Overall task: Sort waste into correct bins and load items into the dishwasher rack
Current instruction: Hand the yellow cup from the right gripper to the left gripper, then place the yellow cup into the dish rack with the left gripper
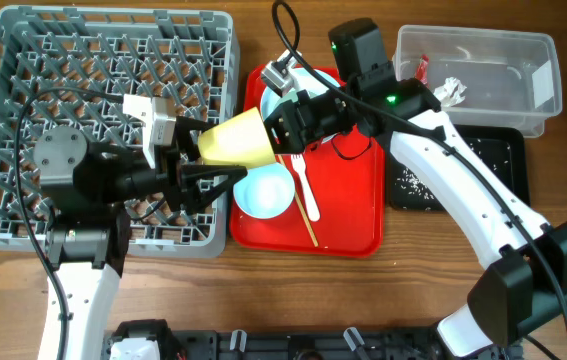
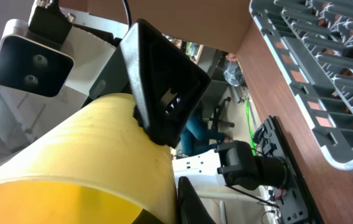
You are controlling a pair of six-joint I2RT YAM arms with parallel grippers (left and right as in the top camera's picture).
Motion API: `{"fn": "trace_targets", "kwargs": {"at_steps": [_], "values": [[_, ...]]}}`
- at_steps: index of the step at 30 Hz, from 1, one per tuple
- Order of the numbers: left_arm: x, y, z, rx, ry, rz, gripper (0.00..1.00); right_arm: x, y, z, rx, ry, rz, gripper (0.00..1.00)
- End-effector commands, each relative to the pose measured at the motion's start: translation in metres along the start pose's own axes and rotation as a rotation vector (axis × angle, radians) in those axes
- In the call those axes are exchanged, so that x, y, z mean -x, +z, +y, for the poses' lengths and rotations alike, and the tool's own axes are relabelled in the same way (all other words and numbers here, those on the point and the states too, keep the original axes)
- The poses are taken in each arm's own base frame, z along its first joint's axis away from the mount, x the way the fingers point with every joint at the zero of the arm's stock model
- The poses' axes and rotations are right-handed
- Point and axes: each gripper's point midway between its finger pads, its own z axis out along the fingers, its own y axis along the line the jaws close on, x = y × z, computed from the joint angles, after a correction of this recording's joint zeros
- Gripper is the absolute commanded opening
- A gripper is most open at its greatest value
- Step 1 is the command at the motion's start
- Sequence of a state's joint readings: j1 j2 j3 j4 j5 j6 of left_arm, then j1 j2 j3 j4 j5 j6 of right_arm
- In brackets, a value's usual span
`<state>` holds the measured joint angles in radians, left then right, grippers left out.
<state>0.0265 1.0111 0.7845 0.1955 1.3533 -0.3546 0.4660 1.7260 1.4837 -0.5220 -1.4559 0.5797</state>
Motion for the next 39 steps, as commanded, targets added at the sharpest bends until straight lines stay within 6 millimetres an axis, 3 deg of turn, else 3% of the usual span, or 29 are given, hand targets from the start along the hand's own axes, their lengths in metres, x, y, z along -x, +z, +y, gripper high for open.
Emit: {"fn": "trace_targets", "kwargs": {"at_steps": [1, 7, 23, 24, 27, 34, 39], "values": [[0.006, -0.001, -0.004, -0.016, 0.037, -0.001, 0.79, -0.003, 0.001, 0.013, 0.029, -0.025, 0.019, 0.04], [0.006, -0.001, -0.004, -0.015, 0.038, -0.002, 0.71, -0.003, 0.001, 0.013, 0.029, -0.024, 0.019, 0.04], [0.008, -0.001, 0.000, 0.012, 0.045, -0.014, 0.61, -0.003, 0.001, 0.013, 0.029, -0.025, 0.019, 0.06], [0.008, -0.001, 0.000, 0.012, 0.045, -0.014, 0.61, -0.003, 0.001, 0.013, 0.028, -0.025, 0.019, 0.08], [0.008, -0.001, 0.002, 0.019, 0.044, -0.017, 0.59, -0.002, 0.001, 0.013, 0.028, -0.026, 0.018, 0.29], [0.012, -0.021, 0.022, 0.114, -0.008, -0.050, 0.57, 0.003, -0.008, 0.008, 0.008, -0.023, -0.013, 0.43], [0.010, -0.047, 0.049, 0.240, -0.117, -0.094, 0.47, 0.030, -0.030, -0.024, -0.172, -0.007, -0.170, 0.53]]}}
